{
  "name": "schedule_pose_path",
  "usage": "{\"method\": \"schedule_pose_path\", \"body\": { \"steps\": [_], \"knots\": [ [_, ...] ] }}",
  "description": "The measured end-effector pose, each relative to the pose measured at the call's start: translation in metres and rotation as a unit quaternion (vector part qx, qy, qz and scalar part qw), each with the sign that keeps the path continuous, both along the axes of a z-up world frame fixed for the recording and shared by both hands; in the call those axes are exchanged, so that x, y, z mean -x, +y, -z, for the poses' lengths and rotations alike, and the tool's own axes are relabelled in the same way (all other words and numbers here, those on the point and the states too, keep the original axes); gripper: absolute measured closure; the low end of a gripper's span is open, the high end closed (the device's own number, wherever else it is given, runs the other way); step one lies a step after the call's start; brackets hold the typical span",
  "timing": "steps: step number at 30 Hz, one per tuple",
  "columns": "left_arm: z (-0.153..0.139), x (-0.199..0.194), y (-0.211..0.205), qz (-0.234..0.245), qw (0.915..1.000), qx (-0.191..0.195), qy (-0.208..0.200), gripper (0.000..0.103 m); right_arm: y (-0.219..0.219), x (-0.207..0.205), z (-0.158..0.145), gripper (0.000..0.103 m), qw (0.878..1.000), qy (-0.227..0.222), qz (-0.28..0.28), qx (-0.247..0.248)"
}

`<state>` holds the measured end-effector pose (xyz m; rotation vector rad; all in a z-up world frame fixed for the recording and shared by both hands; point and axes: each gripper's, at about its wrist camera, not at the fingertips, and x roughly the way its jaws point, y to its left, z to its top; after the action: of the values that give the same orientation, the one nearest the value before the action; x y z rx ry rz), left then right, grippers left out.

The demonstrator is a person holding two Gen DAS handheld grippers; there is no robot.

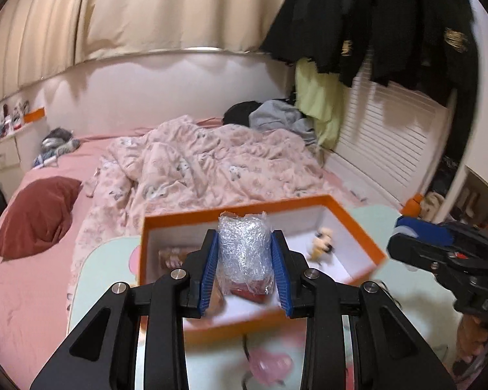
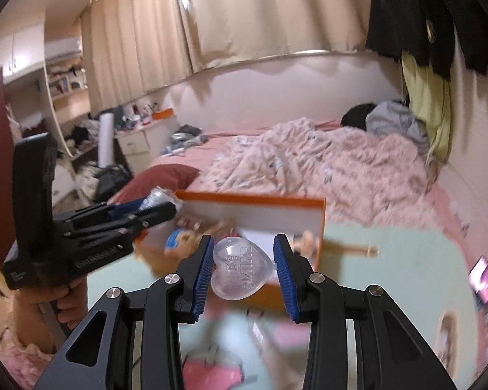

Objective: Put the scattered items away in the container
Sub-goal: 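Carry the plastic bag and clear heart case over the orange box, then open both grippers to drop the bag and heart case into the box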

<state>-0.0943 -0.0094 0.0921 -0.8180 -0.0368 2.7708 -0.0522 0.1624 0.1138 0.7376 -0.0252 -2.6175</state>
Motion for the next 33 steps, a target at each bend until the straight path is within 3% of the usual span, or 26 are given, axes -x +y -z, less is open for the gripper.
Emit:
{"method": "schedule_pose_path", "body": {
  "steps": [5,7,9,11,15,18,25,28,33],
  "knots": [
    [0.014,0.029,-0.023,-0.042,0.9974,-0.036,0.046,0.069,-0.022,0.049,-0.001,0.067,0.999,0.023,0.041,-0.026],
    [0.024,0.036,-0.03,-0.047,0.9978,-0.039,0.028,0.069,-0.022,0.069,0.013,0.067,0.998,-0.001,0.054,-0.012],
    [0.03,0.034,-0.035,-0.044,0.9978,-0.031,0.038,0.069,-0.019,0.081,0.029,0.067,0.998,-0.026,0.062,0.012],
    [0.035,0.032,-0.039,-0.056,0.9973,-0.014,0.045,0.069,-0.017,0.083,0.041,0.067,0.996,-0.036,0.079,0.018],
    [0.039,0.032,-0.041,-0.039,0.998,-0.04,0.031,0.069,-0.02,0.079,0.045,0.067,0.997,-0.019,0.081,-0.007],
    [0.039,0.031,-0.034,-0.034,0.9985,-0.022,0.037,0.069,-0.016,0.082,0.043,0.067,0.997,-0.02,0.08,0.005],
    [0.043,0.035,-0.035,-0.033,0.9985,-0.034,0.027,0.069,-0.012,0.083,0.044,0.066,0.996,-0.011,0.081,0.027],
    [0.041,0.034,-0.036,-0.035,0.9981,-0.042,0.028,0.064,-0.01,0.081,0.042,0.066,0.996,-0.005,0.078,0.038],
    [0.037,0.028,-0.033,-0.028,0.9978,-0.042,0.044,0.063,-0.008,0.077,0.039,0.059,0.995,0.006,0.085,0.044]
  ]
}}
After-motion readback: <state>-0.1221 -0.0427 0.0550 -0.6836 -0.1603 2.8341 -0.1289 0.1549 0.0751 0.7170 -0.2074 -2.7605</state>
